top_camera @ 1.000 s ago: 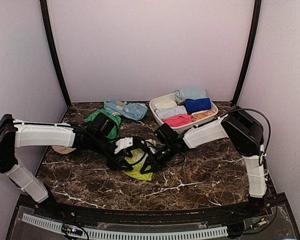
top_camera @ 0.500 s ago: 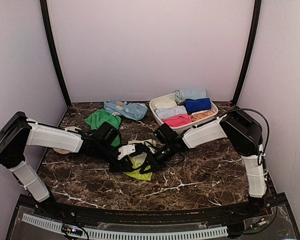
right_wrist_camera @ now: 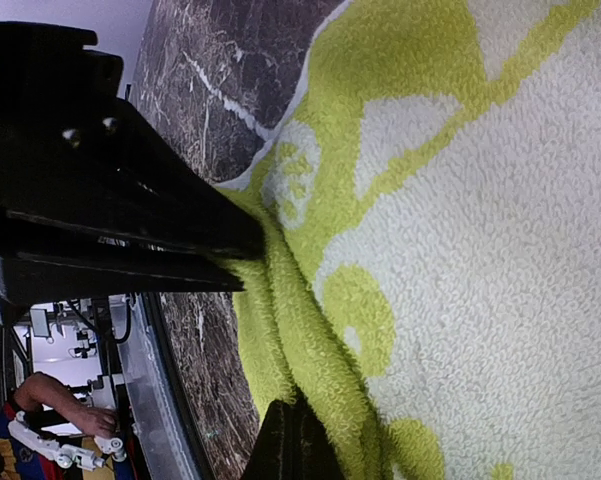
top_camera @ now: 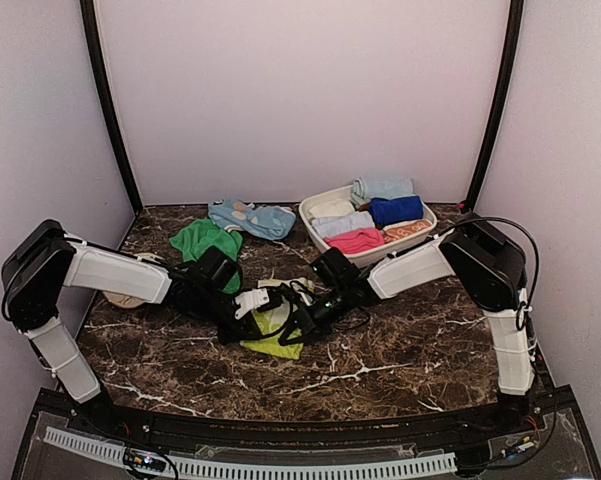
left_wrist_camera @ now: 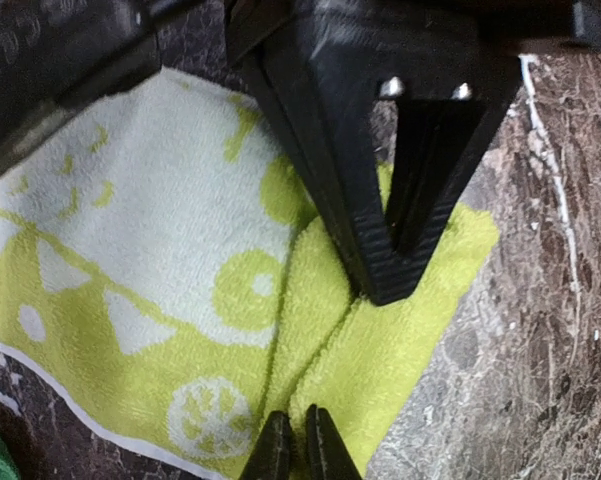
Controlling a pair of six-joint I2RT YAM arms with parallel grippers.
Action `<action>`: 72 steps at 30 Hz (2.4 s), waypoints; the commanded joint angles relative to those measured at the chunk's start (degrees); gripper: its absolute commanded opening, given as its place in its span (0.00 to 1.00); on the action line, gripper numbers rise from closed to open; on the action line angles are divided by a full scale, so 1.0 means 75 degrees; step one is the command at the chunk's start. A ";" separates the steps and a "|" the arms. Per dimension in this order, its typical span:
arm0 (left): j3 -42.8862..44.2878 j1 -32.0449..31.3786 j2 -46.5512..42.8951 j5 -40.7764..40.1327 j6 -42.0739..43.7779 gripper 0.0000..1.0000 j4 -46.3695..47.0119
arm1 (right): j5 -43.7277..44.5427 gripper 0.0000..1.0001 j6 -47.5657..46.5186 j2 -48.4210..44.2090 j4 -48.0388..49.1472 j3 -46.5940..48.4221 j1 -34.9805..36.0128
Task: Roll the towels
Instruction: Roll the towel at the center of the board.
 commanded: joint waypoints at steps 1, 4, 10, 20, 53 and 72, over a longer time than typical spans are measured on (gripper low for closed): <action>0.0137 0.0089 0.0497 -0.0882 -0.0169 0.08 -0.0676 | 0.0323 0.00 -0.0035 -0.0117 -0.0134 -0.0197 -0.0092; 0.0366 0.0089 0.0819 -0.0681 -0.0319 0.08 -0.0957 | 0.1154 0.15 -0.0275 -0.0728 0.0081 -0.0500 -0.0134; 0.1252 0.0113 0.1670 -0.0166 -0.0444 0.05 -0.1932 | 0.3435 0.56 -0.1235 -0.2755 0.0053 -0.1481 -0.0147; 0.1462 0.0352 0.2138 0.0868 -0.0571 0.04 -0.2541 | 0.8957 1.00 -0.2127 -0.7798 0.3050 -0.5016 0.0199; 0.2188 0.0744 0.3259 0.1867 0.0585 0.11 -0.4551 | 0.8586 0.54 -1.0964 -0.1674 0.4468 -0.3145 0.3154; 0.1837 0.1642 0.1910 0.2537 0.1354 0.82 -0.4792 | 0.7725 0.00 -0.7997 -0.1262 0.1391 -0.1385 0.2769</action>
